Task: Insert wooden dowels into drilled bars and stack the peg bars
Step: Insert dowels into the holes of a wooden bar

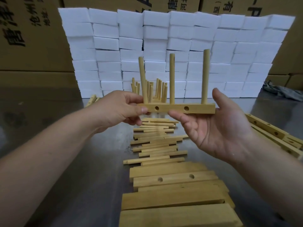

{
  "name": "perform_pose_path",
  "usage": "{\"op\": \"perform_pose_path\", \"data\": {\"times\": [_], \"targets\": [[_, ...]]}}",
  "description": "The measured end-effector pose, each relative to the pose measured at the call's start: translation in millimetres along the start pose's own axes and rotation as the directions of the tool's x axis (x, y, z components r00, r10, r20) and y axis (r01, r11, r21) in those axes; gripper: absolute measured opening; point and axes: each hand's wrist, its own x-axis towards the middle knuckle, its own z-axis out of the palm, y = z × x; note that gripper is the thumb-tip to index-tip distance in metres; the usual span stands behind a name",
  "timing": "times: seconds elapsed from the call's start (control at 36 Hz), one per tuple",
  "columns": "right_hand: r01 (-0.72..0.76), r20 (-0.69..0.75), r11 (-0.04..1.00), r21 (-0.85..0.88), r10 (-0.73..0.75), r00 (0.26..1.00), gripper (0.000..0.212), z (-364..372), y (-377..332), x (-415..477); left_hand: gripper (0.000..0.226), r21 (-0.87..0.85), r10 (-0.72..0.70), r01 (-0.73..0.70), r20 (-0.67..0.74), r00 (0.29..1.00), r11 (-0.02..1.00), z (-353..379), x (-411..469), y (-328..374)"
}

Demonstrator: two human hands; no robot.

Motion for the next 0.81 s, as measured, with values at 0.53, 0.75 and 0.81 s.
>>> {"op": "perform_pose_path", "data": {"times": [0.53, 0.75, 0.81], "targets": [[0.095, -0.351, 0.979, -0.181, -0.154, 0.924, 0.040, -17, 19, 21, 0.047, 0.239, -0.042, 0.152, -0.410, 0.911, 0.959, -4, 65, -57], [0.082, -0.233, 0.961, -0.264, -0.146, 0.962, 0.027, -20, 26, 22, 0.036, 0.340, -0.159, 0.295, -0.377, 0.913, 0.893, -11, 102, -94], [0.086, -0.217, 0.958, -0.274, -0.148, 0.965, 0.026, -20, 26, 22, 0.034, 0.403, -0.170, 0.319, -0.363, 0.916, 0.858, -10, 106, -101]]}}
